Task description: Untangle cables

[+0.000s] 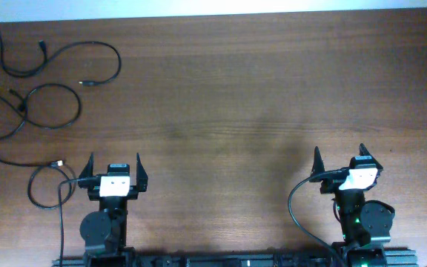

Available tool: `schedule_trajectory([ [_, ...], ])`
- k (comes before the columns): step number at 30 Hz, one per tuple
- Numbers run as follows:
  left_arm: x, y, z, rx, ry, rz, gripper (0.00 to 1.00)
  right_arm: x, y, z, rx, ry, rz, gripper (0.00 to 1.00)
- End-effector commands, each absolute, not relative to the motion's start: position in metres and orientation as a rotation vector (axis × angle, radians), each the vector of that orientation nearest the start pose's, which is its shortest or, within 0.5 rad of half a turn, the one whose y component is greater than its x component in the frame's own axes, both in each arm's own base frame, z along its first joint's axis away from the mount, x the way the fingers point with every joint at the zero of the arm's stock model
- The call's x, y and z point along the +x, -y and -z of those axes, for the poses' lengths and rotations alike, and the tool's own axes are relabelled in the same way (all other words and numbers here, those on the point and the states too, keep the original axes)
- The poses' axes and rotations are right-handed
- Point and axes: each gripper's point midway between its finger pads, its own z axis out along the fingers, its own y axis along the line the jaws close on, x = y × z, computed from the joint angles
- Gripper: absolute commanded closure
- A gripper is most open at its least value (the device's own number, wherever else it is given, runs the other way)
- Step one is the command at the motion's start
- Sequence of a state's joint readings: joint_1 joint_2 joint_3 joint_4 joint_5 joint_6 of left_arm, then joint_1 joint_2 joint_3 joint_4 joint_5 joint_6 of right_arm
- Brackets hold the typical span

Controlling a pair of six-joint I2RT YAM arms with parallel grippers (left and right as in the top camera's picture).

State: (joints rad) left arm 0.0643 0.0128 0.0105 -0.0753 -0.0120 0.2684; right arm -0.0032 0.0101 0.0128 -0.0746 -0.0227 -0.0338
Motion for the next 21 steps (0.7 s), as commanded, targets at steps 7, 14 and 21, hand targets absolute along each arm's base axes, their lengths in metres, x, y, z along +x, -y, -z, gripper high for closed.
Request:
schedule_trajectory([
  [7, 0.2454, -0.0146, -0.1565, 0.163, -1.648, -0.251, 0.01, 0.246, -0.0013, -0.1561, -0.038, -1.647, 0.019, 0.02],
  [14, 0.2454, -0.0146, -0.1564, 0.163, -1.649, -0.251, 0.01, 0.246, -0.0013, -0.1561, -0.038, -1.647, 0.019, 0.02],
  [21, 0.2454, -0.0146, -0.1563, 0.163, -1.649, -0.251, 0.01, 0.246, -0.0012, -0.1561, -0.038, -1.647, 0.019, 0.02],
])
